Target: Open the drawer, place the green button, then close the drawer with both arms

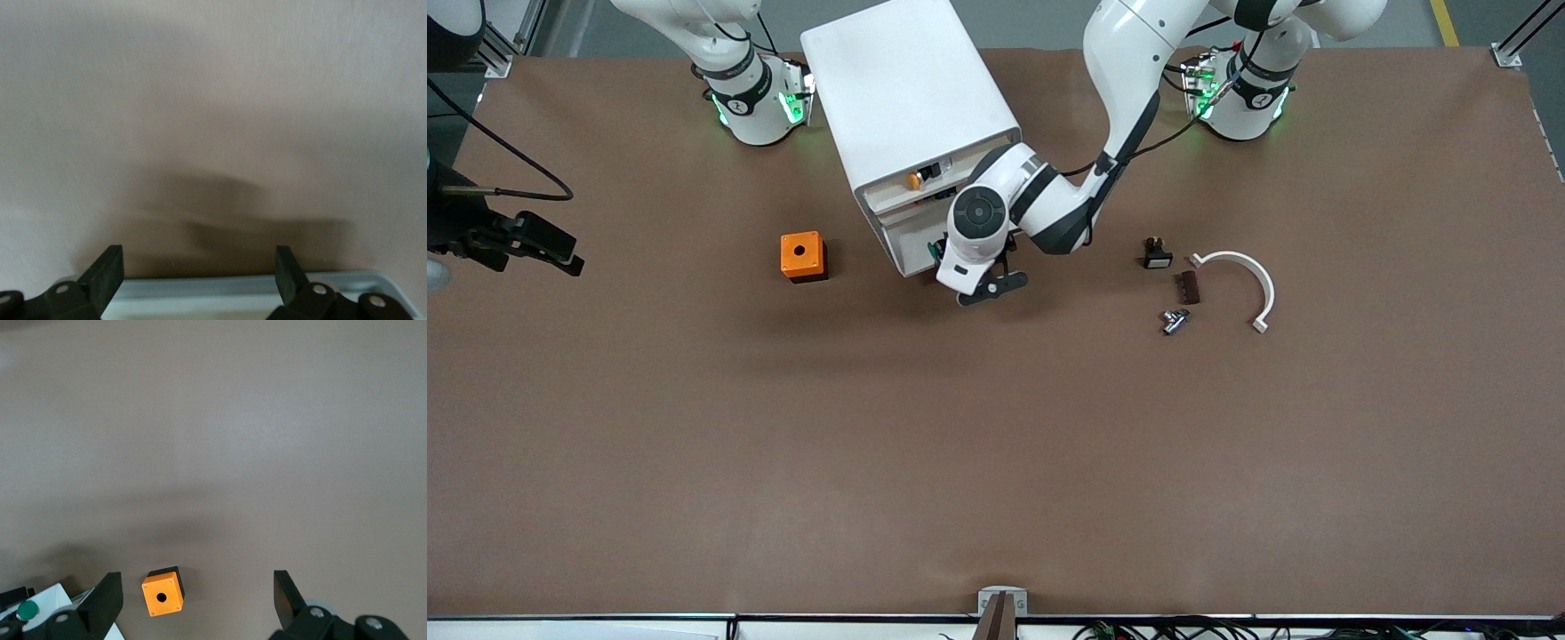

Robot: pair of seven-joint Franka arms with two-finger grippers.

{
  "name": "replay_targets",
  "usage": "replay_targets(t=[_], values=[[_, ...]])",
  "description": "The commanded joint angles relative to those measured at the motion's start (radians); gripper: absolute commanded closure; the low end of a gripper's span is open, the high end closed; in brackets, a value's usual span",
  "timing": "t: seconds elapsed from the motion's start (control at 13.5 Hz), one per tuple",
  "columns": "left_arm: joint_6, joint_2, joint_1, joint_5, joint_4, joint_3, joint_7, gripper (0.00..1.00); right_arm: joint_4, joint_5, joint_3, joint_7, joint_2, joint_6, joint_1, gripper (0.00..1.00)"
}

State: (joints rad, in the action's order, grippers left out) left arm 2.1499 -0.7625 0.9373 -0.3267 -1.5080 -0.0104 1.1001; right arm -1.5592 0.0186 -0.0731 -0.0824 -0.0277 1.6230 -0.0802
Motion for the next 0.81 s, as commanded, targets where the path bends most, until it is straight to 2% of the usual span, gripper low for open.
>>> replay_targets(t=[0.0,0.74], values=[[0.011,0.000,-0.002,-0.002,-0.012,-0.035,0.044,0.00,0.007,-0.017,0.007,0.001,0.026,0.005,0.016,0.00],[0.011,-0.009,0.032,0.000,-0.008,-0.062,0.064,0.00,0.024,-0.012,0.015,0.012,0.023,-0.015,0.020,0.00]])
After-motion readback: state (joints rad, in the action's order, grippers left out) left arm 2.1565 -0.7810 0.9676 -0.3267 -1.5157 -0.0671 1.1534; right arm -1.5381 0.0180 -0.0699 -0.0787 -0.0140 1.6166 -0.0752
